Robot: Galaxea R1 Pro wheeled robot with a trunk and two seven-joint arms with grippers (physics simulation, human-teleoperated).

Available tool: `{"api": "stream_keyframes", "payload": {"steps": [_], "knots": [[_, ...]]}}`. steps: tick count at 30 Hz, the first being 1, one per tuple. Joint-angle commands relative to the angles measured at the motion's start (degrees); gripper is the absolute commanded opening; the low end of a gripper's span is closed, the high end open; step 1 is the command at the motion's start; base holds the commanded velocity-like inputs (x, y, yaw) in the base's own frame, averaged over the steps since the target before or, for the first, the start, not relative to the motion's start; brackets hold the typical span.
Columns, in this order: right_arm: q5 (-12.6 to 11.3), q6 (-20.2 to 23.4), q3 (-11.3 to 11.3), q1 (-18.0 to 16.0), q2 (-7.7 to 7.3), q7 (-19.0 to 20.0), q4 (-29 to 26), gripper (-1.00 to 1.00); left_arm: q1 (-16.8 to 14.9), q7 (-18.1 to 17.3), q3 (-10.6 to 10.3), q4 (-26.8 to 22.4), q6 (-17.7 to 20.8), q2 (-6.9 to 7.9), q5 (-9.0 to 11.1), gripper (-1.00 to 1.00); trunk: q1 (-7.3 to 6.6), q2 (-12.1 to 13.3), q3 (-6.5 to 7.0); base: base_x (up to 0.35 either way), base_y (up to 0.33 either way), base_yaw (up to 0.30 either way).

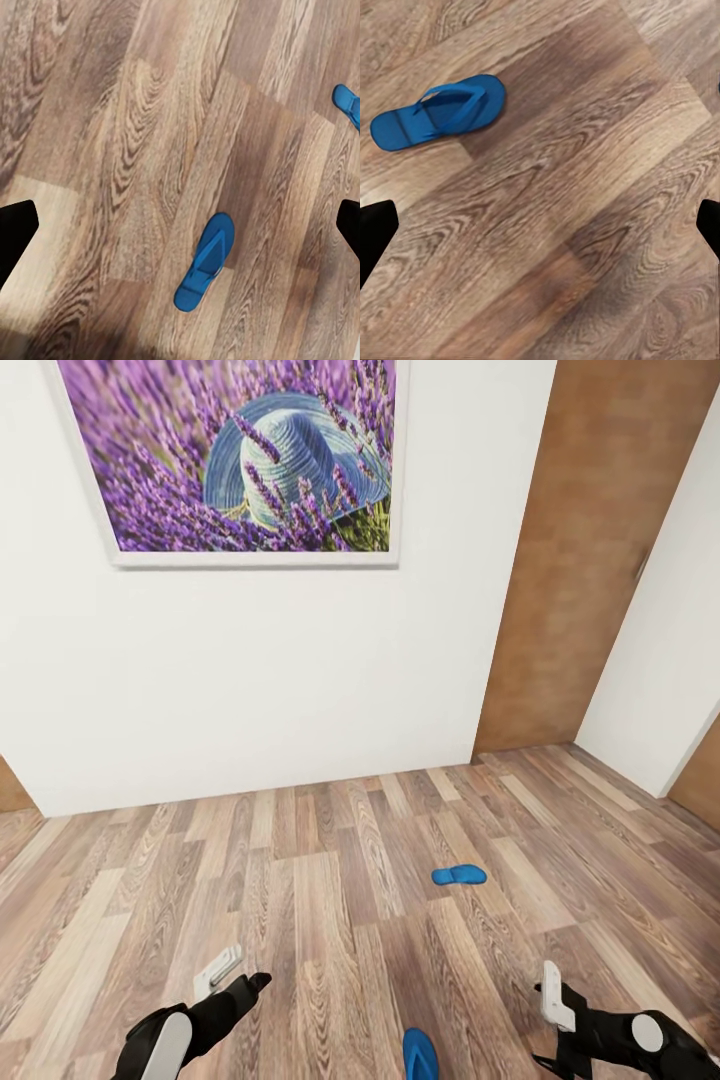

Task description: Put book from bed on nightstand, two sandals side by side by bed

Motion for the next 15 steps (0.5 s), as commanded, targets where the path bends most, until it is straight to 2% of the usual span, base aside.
{"api": "stream_keyframes", "payload": {"steps": [1, 5, 15], "knots": [[1.32, -1.02, 0.25, -0.17, -0.02, -0.04, 0.08, 1.0, -0.02, 0.44, 0.1, -0.08, 0.28, -0.06, 0.61, 1.0, 0.22, -0.44, -0.24, 0.0, 0.0, 0.0], [3.27, -2.86, 0.67, -0.52, 0.02, 0.12, 0.43, 1.0, -0.01, 0.47, 0.07, -0.08, 0.28, -0.11, 0.6, 1.0, 1.1, -2.05, -0.96, 0.0, 0.0, 0.0], [4.31, -4.14, 1.2, -0.22, 0.16, 0.15, 0.31, 1.0, 0.0, 0.53, 0.05, -0.08, 0.28, -0.29, 0.6, 1.0, 3.29, -6.06, -2.77, 0.0, 0.0, 0.0]]}}
